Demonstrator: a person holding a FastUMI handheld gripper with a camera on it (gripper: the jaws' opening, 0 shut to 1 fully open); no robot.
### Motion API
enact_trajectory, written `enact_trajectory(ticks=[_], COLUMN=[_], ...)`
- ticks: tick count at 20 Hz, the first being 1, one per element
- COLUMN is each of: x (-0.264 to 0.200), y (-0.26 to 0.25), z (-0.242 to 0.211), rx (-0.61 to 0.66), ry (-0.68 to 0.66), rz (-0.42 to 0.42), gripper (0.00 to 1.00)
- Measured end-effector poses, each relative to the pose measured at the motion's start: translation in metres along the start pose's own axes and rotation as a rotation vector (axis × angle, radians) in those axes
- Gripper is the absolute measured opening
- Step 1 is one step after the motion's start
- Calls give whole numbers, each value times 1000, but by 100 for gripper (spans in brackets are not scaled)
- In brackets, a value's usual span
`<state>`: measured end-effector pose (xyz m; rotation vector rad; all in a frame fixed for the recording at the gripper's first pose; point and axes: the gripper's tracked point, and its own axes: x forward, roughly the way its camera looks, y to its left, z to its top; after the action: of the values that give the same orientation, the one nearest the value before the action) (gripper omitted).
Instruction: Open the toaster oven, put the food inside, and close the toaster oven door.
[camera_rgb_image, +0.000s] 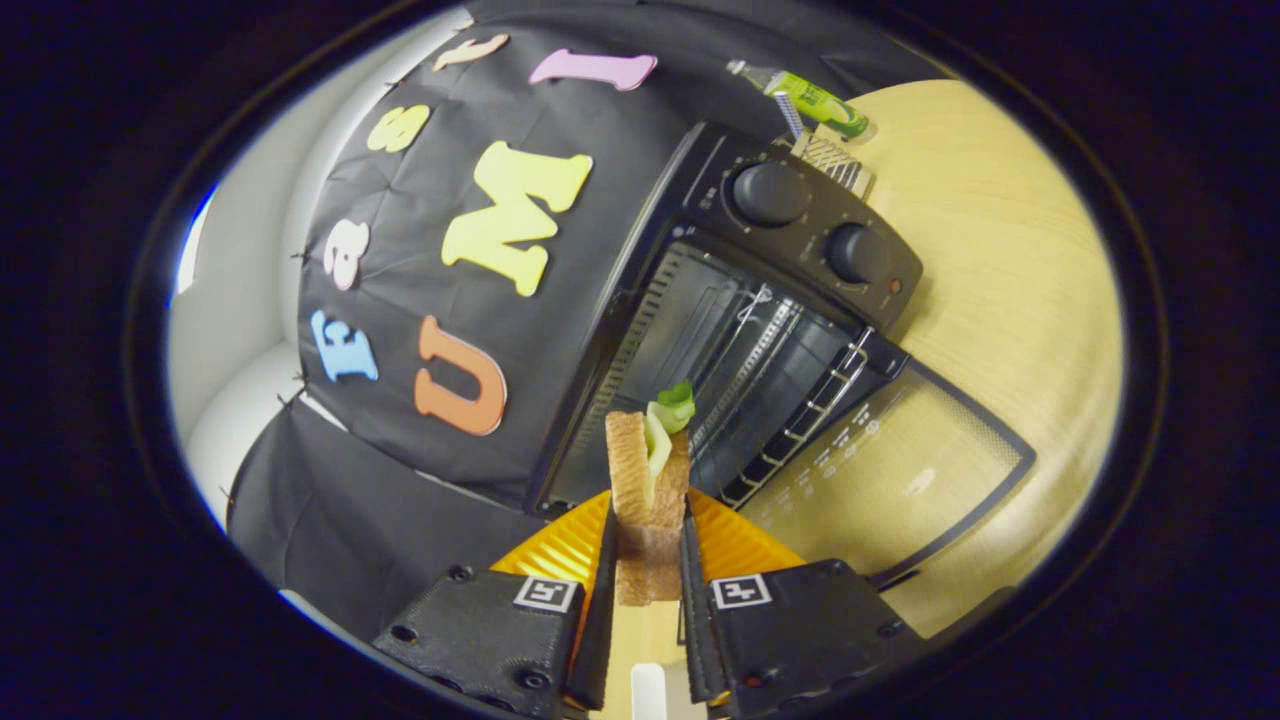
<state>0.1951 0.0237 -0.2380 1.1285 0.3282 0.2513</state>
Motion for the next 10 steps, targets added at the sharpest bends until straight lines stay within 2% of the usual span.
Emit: enact_trajectory(ticks=[3,10], x=[21,75], y=[-22,-25], z=[29,47], rx=[110,178], ry=[-121,-209], rz=[-69,-119], gripper=[35,36])
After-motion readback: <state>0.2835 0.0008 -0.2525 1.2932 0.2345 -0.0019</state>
